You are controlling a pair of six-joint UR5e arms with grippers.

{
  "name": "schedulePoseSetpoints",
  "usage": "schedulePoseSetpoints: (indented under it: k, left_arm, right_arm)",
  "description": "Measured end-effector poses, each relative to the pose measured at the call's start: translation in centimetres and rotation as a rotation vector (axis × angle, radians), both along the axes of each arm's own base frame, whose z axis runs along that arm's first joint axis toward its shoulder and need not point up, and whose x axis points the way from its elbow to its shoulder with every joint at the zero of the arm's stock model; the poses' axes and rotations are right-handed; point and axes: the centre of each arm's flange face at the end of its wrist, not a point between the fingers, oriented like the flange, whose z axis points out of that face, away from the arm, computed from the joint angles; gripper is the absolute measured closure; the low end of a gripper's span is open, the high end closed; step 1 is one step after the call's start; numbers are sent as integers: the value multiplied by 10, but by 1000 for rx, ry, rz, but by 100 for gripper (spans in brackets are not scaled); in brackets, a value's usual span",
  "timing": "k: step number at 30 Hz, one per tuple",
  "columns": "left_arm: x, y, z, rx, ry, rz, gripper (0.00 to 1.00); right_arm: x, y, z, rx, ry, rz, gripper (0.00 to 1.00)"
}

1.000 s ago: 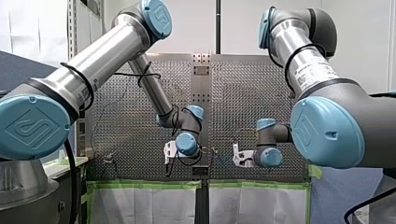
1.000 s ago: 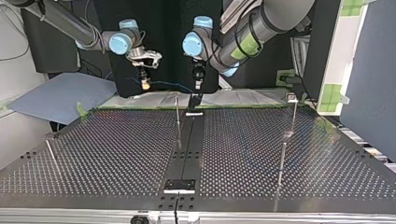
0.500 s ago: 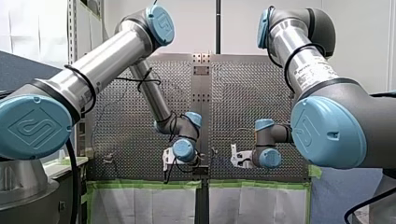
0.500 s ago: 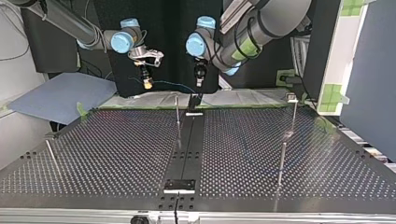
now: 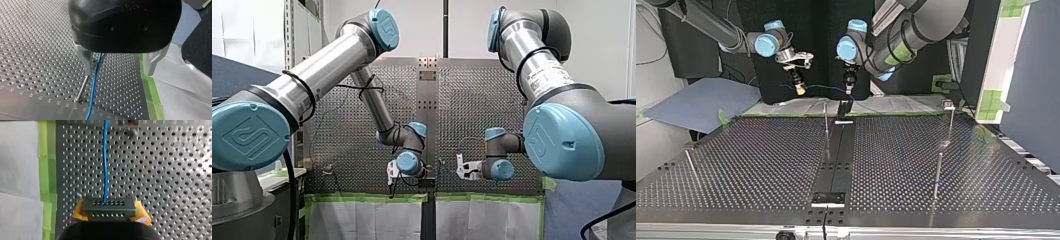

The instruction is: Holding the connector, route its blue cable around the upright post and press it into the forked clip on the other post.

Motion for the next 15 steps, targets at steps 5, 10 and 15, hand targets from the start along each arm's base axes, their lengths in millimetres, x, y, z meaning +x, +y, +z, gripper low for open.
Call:
schedulePoseSetpoints:
  k: [5, 10, 15]
  left_arm:
    - [1, 0, 0, -2, -2, -4, 0]
    - [2, -2, 0, -12, -4, -20, 0]
    - [2, -4, 0, -19, -6, -30, 0]
  right_arm:
    - [3, 3, 0, 3, -1, 25, 100]
    - [6, 5, 0, 1, -1, 51, 100]
    - [8, 7, 0, -1, -5, 67, 100]
